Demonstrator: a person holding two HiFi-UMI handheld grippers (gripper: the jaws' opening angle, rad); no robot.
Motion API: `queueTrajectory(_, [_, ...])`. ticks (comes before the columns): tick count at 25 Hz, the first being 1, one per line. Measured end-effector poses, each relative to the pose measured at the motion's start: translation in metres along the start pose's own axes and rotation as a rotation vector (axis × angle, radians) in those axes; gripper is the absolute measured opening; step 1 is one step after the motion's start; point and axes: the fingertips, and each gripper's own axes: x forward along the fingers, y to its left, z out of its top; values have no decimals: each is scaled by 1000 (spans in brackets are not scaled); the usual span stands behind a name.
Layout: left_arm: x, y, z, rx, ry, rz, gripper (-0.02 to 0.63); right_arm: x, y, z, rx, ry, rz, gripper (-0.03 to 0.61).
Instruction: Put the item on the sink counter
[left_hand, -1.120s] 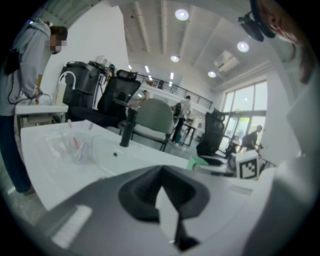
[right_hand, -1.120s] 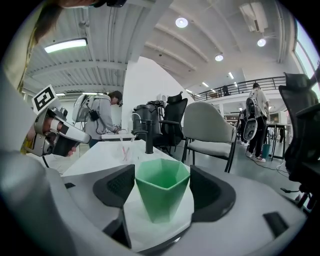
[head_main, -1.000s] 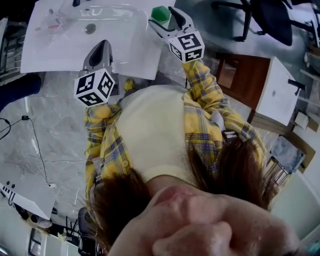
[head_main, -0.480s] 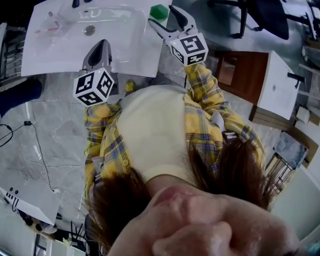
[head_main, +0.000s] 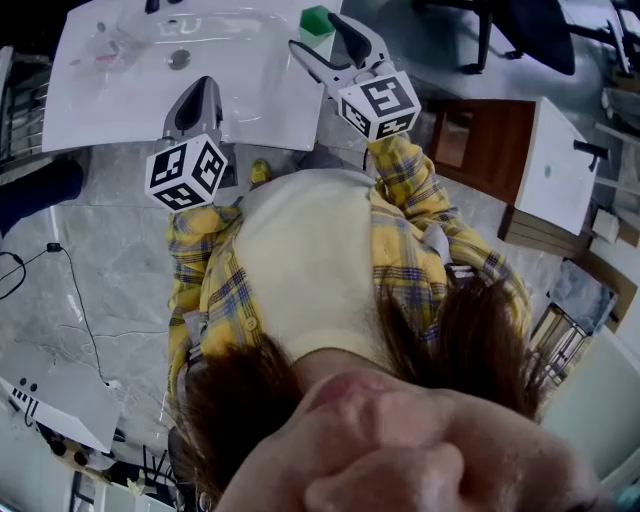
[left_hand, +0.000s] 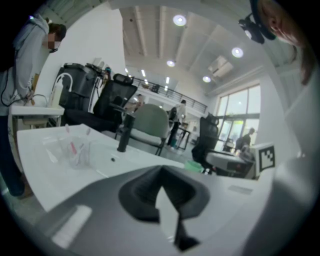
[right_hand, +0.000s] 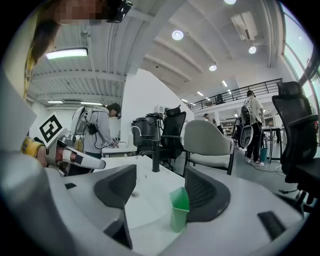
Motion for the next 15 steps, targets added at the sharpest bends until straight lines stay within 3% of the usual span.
queueTrajectory(5, [-2, 0, 0, -5, -13, 0, 6, -1, 16, 3, 23, -2, 24, 296])
queueTrajectory(6, [-2, 0, 1, -4, -15, 0, 6, -1, 19, 4, 29, -5, 22, 269])
queueTrajectory(8, [-3, -1, 2, -4, -19, -1, 6, -2, 22, 4, 41, -10, 14, 150])
queueTrajectory(15, [-3, -3, 2, -1, -24, -6, 6, 0, 31, -3, 87, 11, 43, 112])
